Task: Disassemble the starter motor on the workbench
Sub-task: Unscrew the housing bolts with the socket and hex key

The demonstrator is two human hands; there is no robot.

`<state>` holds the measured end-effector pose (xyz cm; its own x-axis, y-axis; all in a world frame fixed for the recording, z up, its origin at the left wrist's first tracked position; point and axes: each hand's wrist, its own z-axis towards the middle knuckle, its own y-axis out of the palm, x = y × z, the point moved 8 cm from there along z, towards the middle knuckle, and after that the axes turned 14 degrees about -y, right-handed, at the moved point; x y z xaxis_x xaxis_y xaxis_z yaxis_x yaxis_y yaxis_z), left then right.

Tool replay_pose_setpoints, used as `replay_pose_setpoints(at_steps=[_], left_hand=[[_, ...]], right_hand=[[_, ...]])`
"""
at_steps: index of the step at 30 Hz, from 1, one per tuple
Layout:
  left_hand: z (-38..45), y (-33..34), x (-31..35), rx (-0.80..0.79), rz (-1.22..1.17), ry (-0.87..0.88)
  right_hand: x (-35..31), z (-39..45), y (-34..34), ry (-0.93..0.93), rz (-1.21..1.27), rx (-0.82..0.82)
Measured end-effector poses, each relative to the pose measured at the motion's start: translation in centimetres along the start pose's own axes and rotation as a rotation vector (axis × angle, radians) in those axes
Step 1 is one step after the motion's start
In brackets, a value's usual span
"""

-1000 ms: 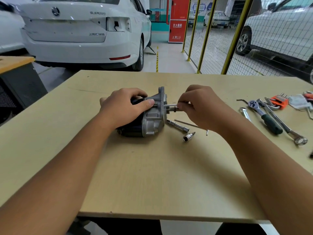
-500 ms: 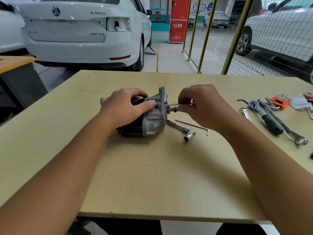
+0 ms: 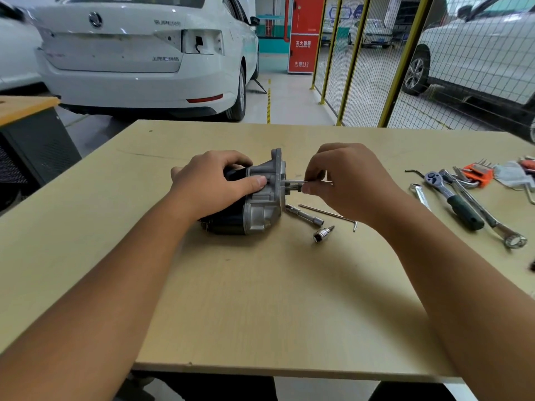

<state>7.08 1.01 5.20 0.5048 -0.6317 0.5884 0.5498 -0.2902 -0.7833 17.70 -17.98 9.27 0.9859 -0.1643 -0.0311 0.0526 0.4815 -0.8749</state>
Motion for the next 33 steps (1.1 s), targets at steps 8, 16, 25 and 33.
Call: replay_pose_setpoints(at_steps=[8,16,25,33], left_hand=[[-0.1,-0.2,0.2,0.014,-0.033,-0.007],[-0.1,-0.2,0.1,0.007,-0.034,-0.012],[0.0,-0.1,0.1,0.031,-0.019,-0.012],[0.0,-0.1,0.1,0.019,-0.025,-0.01]], right_hand=[[0.4,-0.3,0.2,0.007,0.134,0.025],[0.1,-0.1,0.4,-0.014,0.057,-0.027],[0.2,0.0,1.0,-0.029,0.153,0.018],[-0.3,0.2,0.7,-0.062,0.0,-0.007]])
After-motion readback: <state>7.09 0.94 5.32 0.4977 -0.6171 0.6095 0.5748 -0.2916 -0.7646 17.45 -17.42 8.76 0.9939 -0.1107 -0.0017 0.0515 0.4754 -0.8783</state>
